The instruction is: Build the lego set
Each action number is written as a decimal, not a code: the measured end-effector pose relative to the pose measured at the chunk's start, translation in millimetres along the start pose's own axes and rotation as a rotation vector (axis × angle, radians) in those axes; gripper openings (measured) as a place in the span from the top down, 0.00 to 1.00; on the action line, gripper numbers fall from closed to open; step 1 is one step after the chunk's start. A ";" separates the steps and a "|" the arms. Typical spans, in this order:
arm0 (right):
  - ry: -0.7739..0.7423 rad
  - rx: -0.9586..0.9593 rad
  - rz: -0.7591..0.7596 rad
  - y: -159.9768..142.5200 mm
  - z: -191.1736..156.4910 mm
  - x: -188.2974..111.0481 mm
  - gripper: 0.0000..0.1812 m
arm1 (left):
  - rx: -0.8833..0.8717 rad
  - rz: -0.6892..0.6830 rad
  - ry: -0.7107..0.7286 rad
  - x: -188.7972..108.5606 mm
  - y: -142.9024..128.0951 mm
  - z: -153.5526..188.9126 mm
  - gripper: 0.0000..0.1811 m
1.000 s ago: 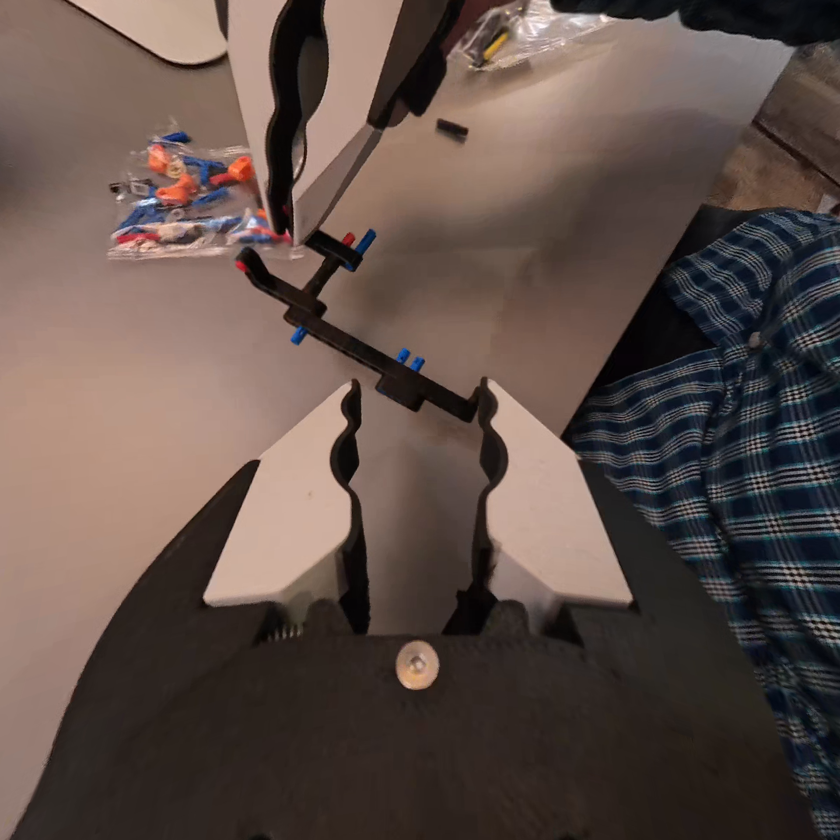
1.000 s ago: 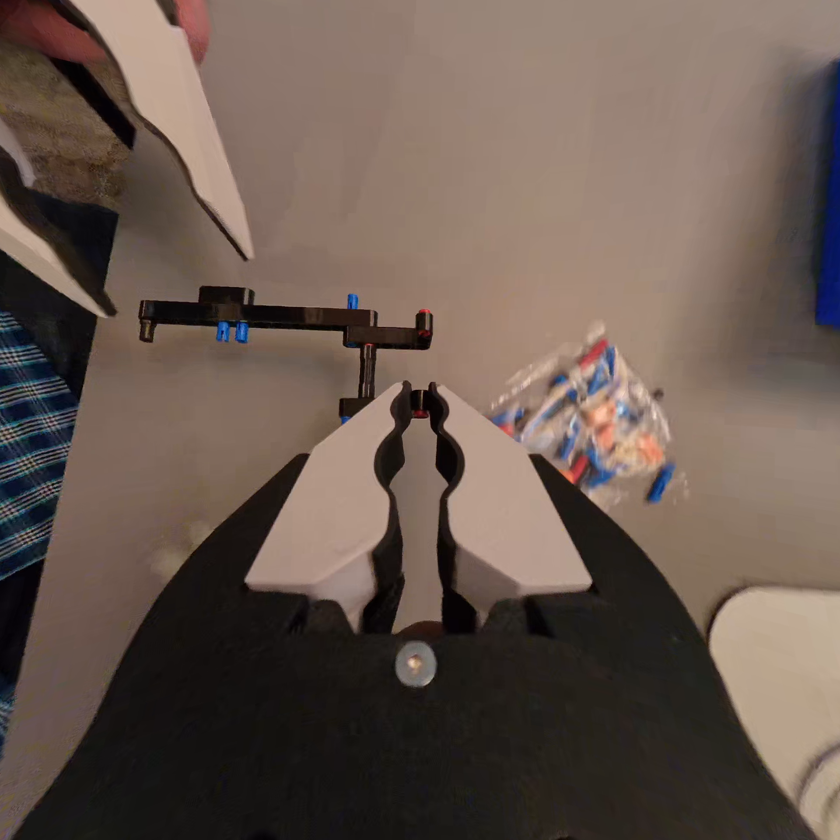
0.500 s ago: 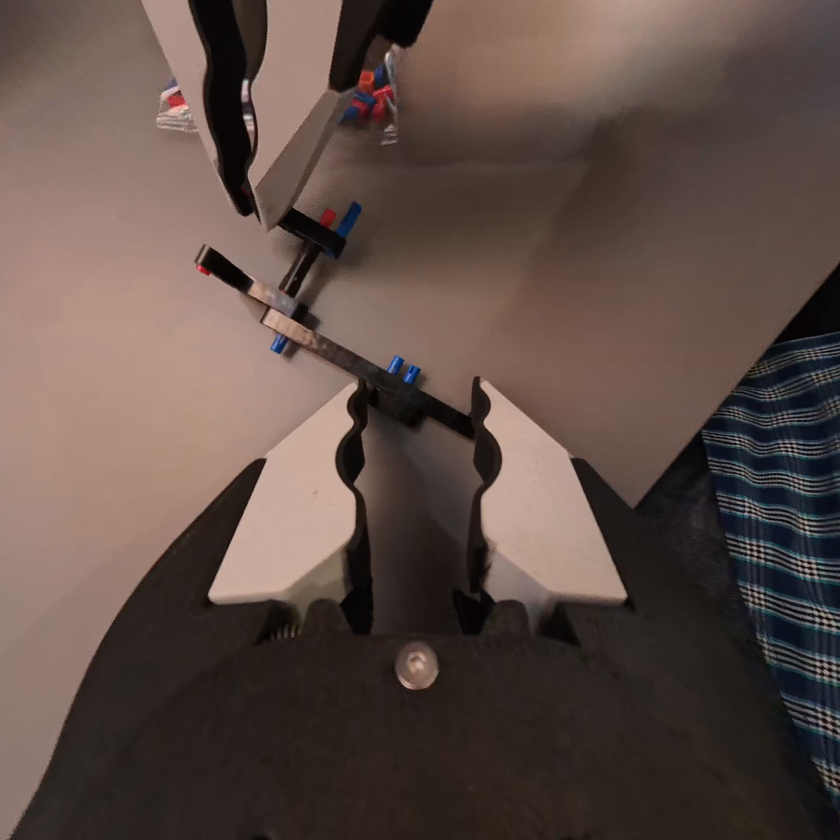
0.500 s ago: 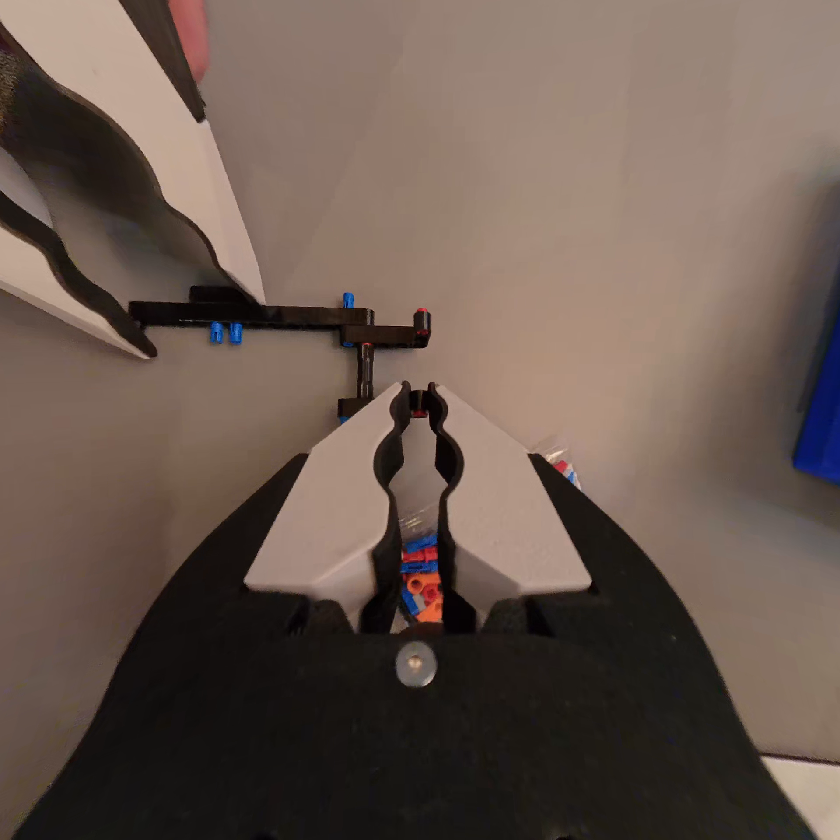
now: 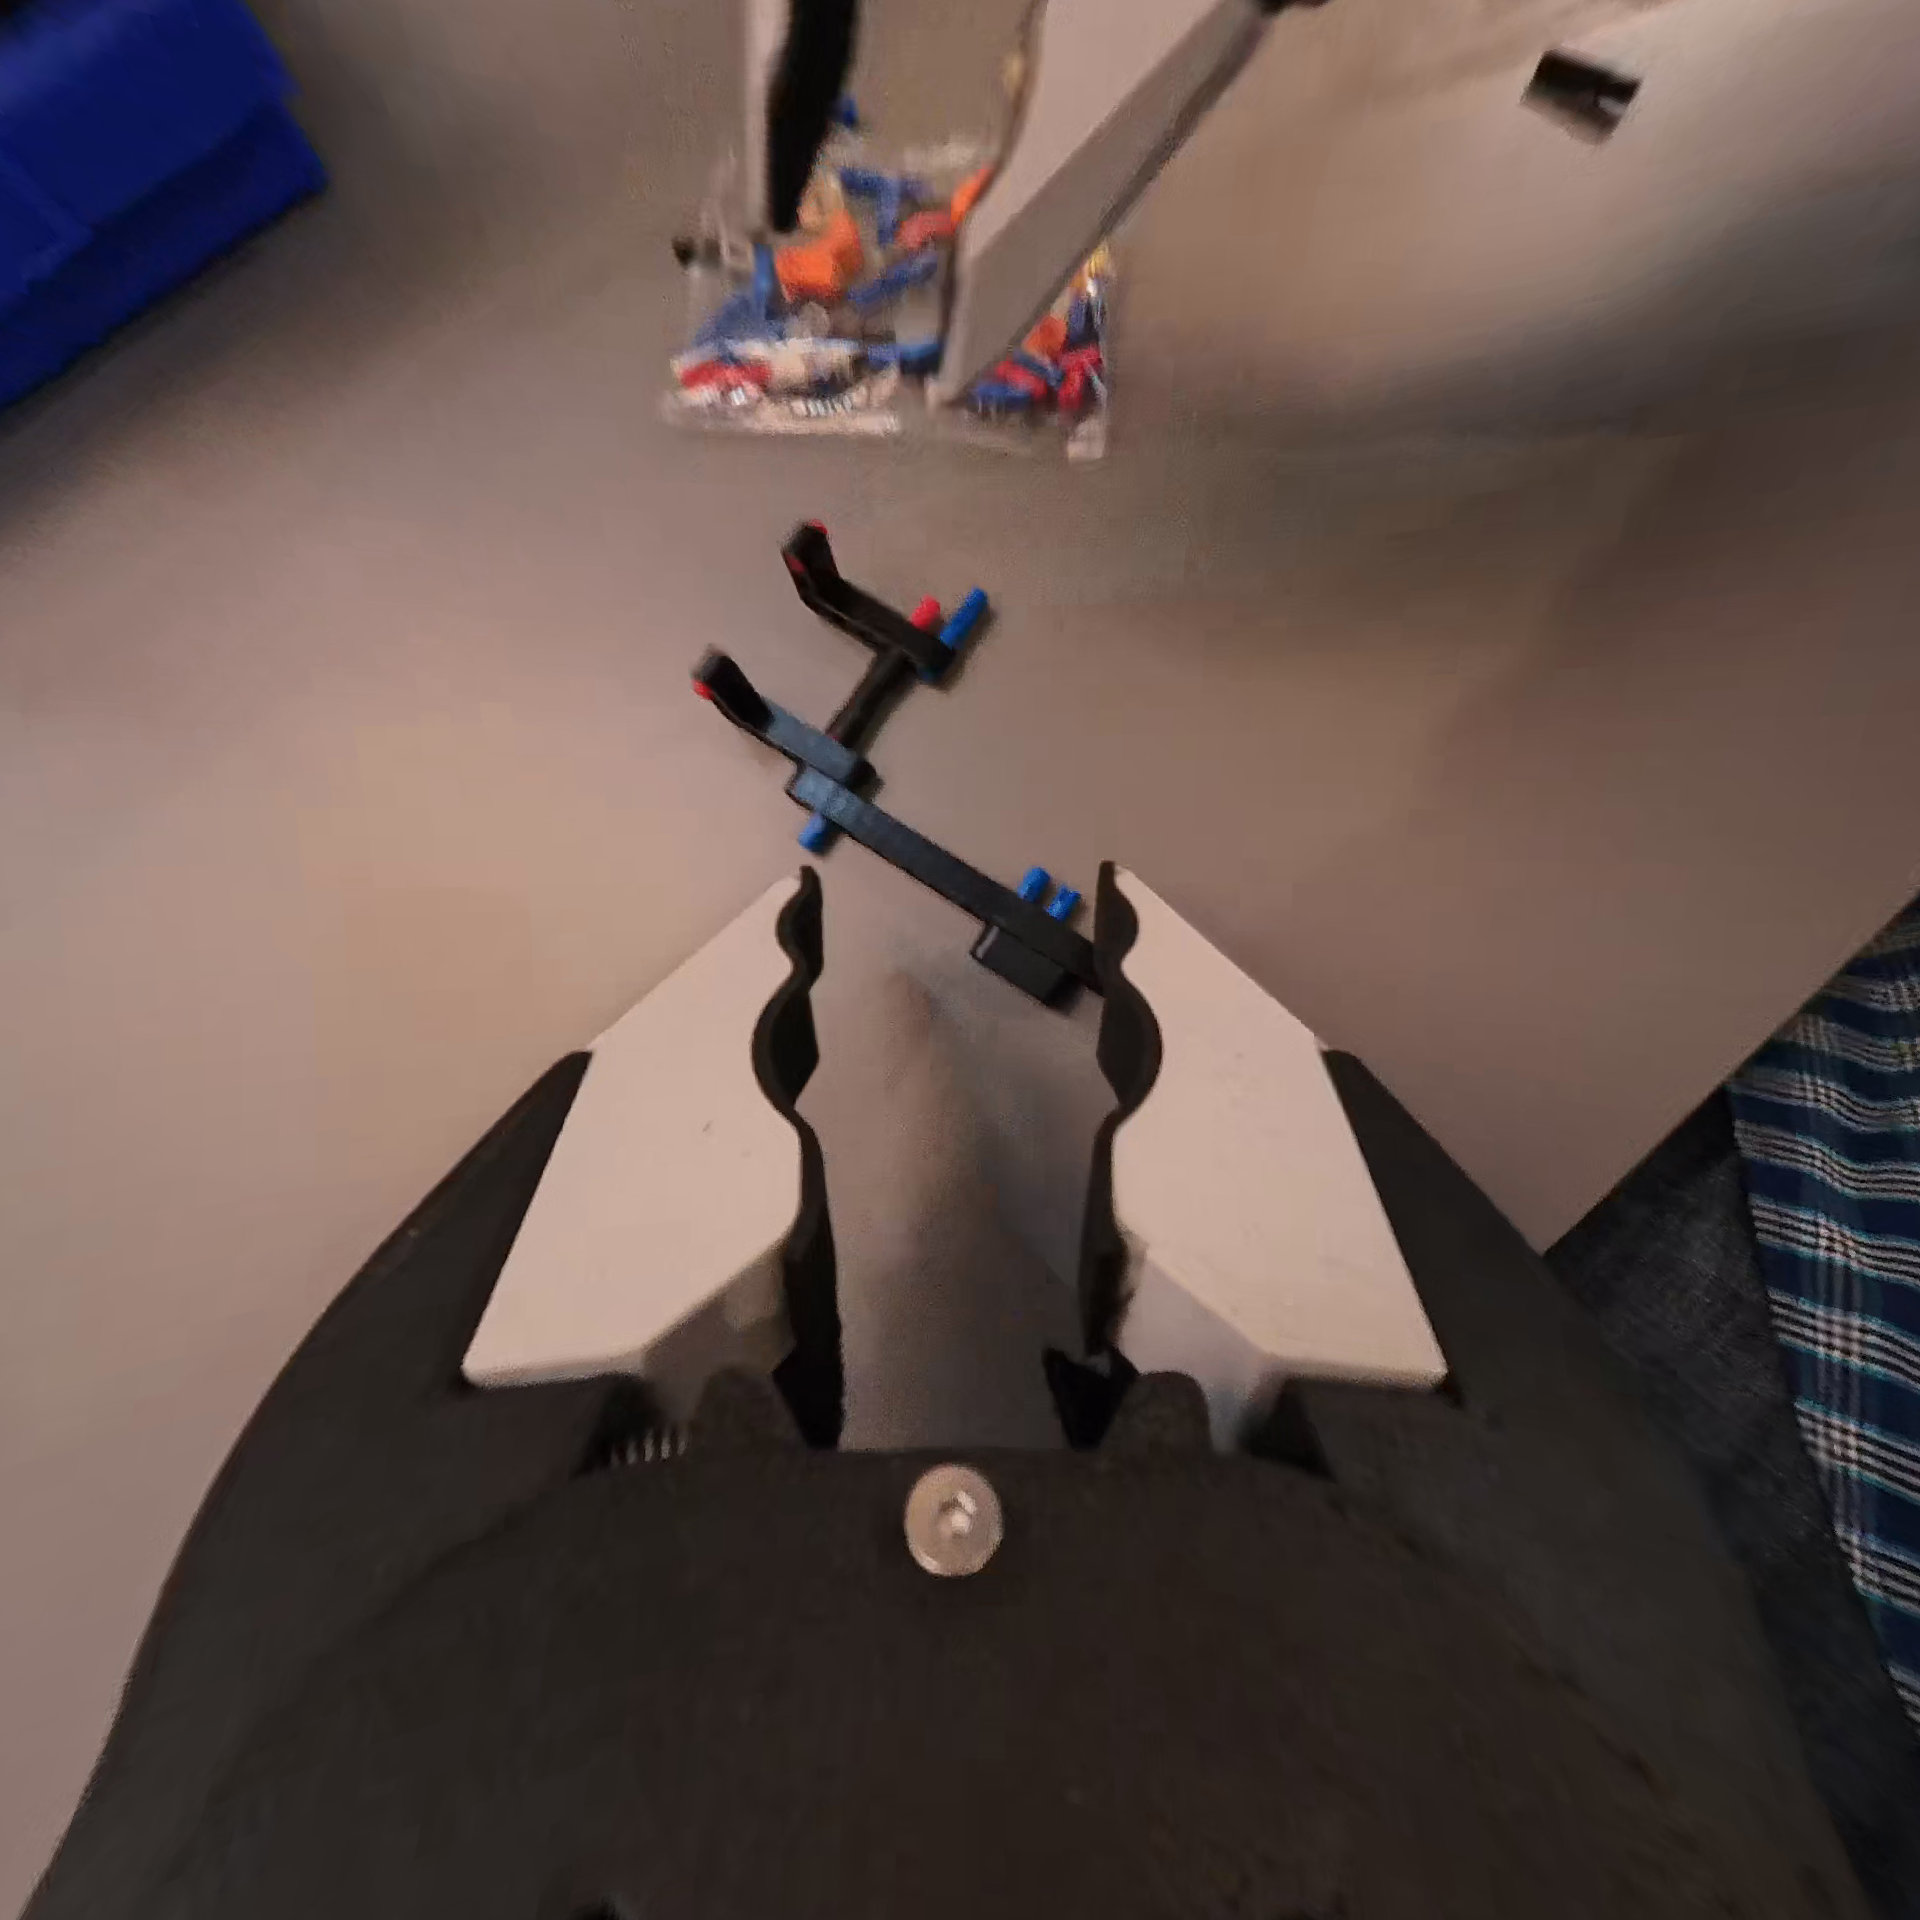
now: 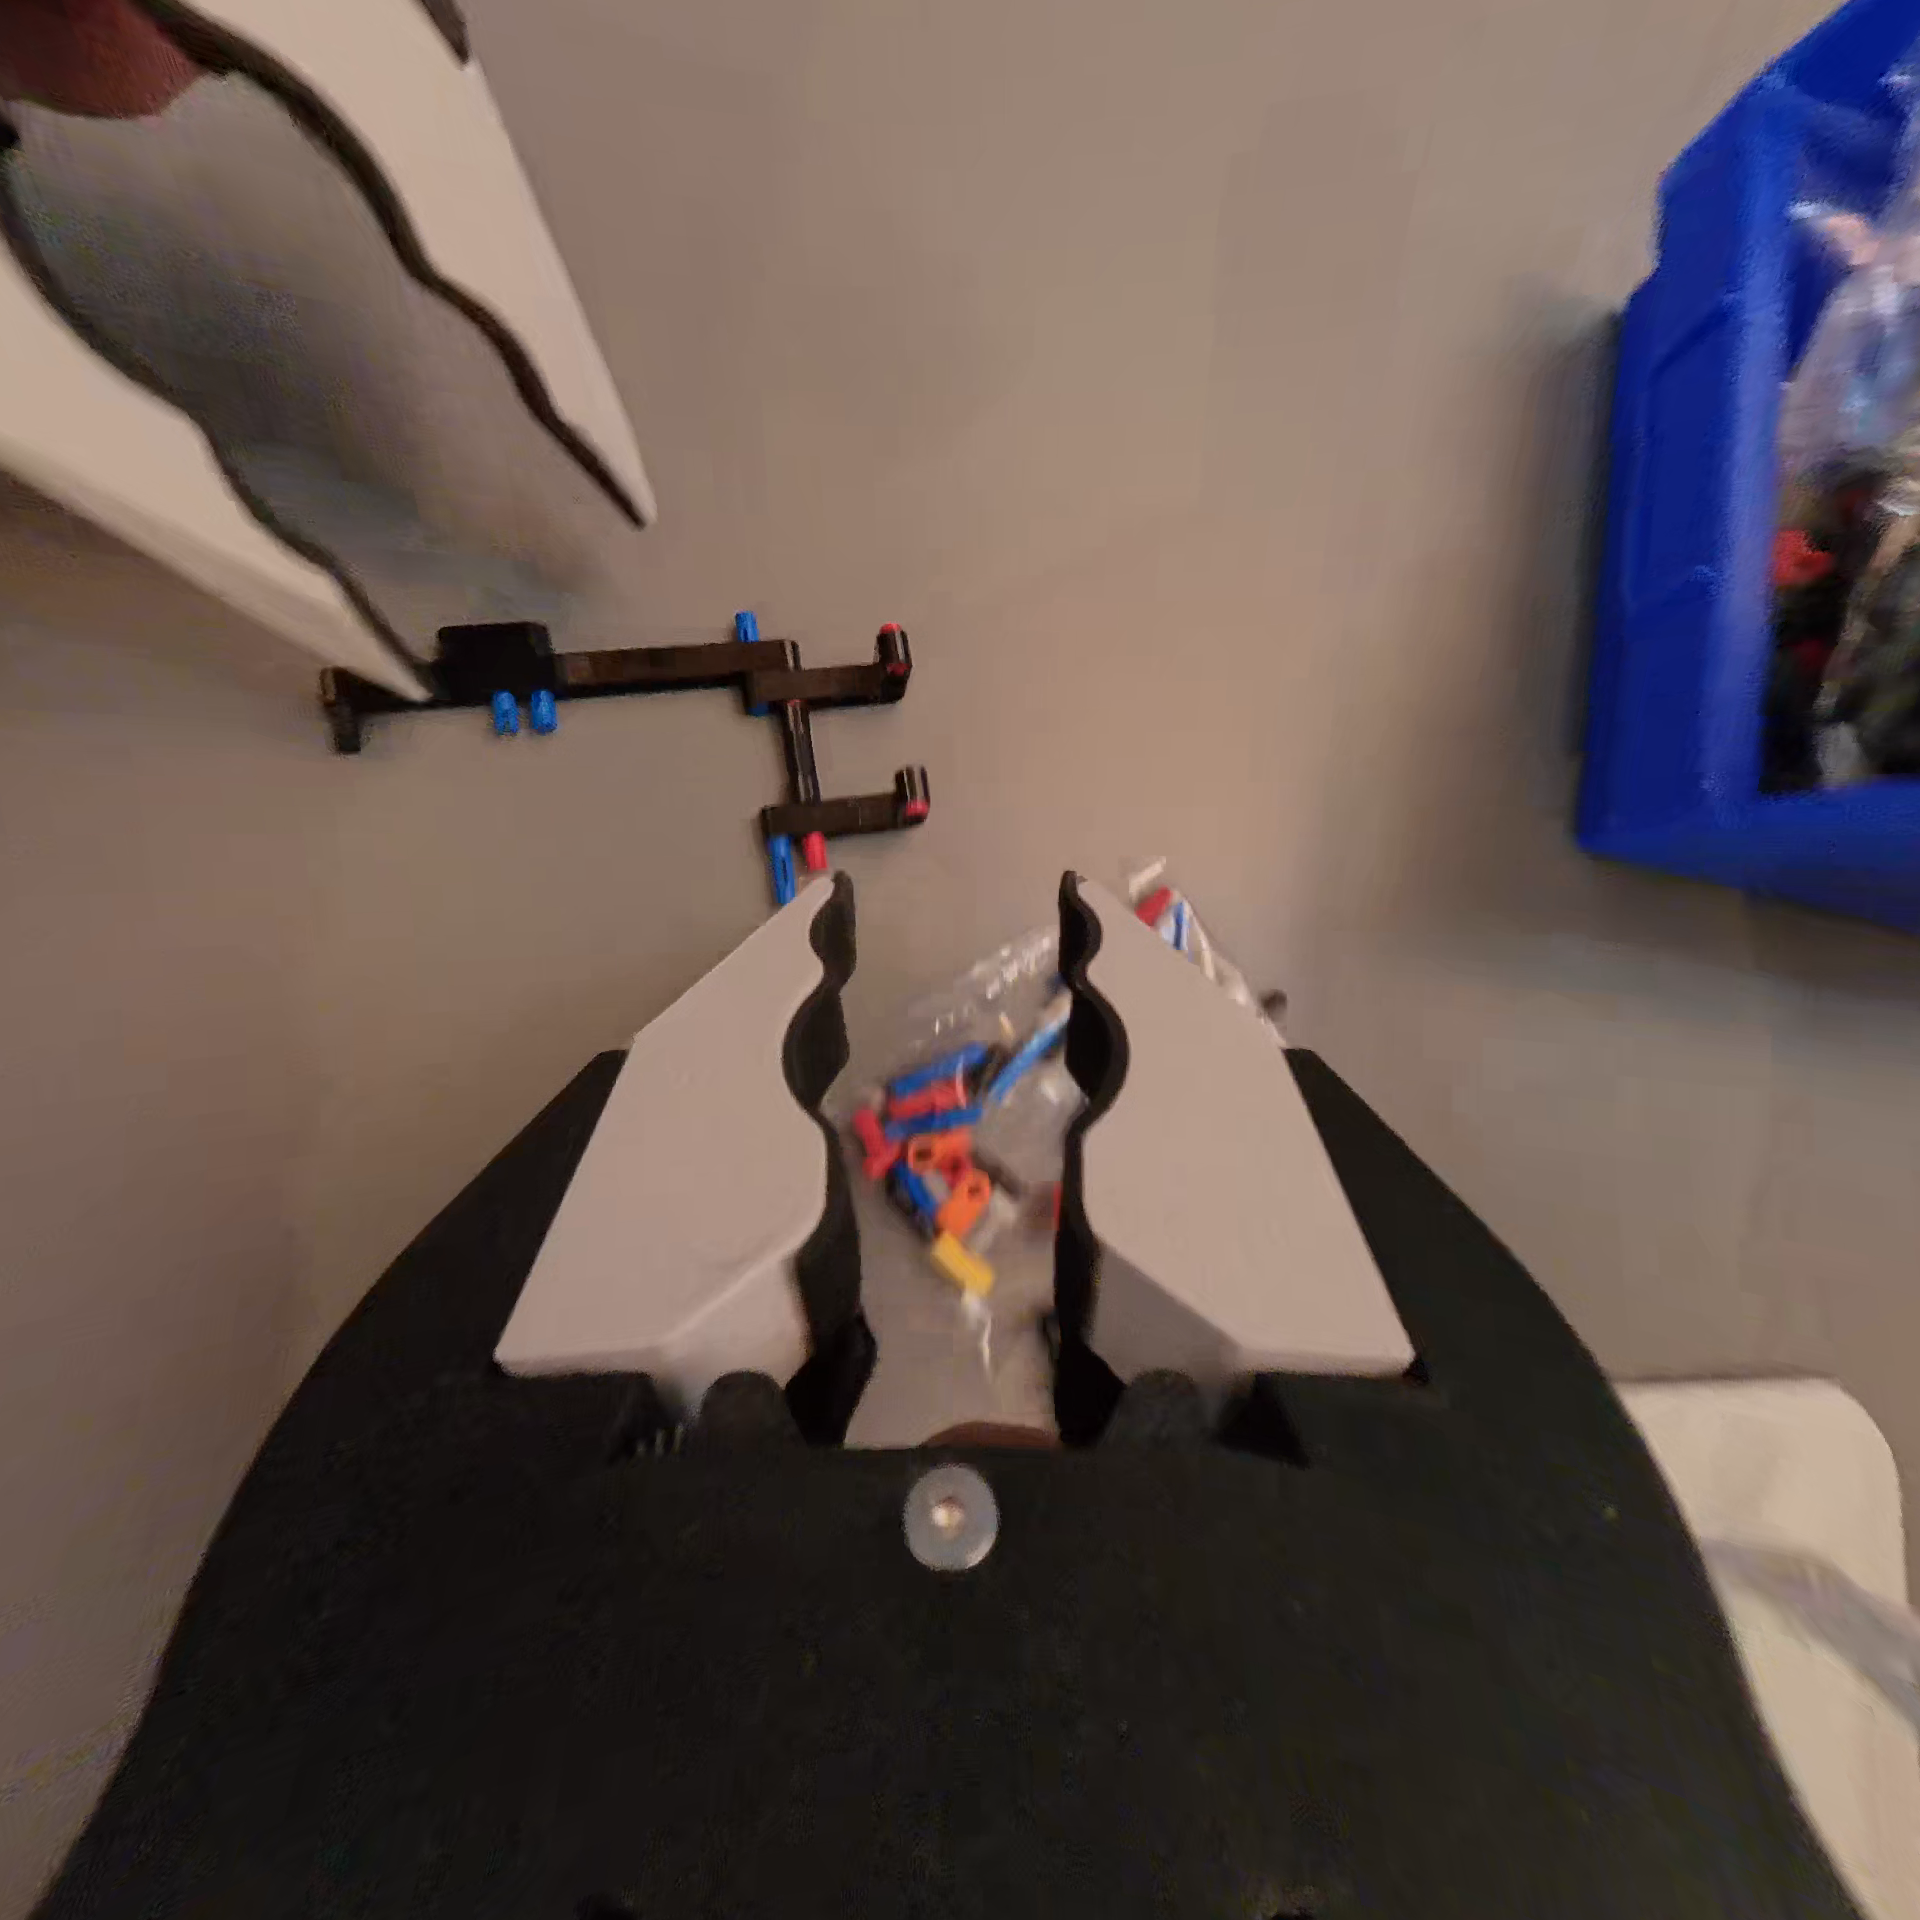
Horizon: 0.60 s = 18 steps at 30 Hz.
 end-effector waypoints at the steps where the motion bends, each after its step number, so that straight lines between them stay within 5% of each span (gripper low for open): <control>1: -0.023 0.016 0.012 -6.7 -2.0 -13.5 0.79 | 0.008 0.014 0.011 -3.9 6.3 0.2 0.72; 8: -0.193 0.232 0.100 -96.7 -18.5 -128.4 0.77 | 0.152 0.152 -0.018 -2.5 82.0 35.2 0.72; 18: -0.477 0.701 0.081 -282.9 -45.5 -246.4 0.77 | 0.409 0.194 -0.154 78.3 185.7 116.2 0.73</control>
Point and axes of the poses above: each gripper's, where its closed fingertips meet, x out along the fingers, y out of its top, z = x × y across the jaws, the point moved 10 cm from there along -x, back along the fingers, and after that the axes turned 8 degrees about -z, right-handed, at the moved point
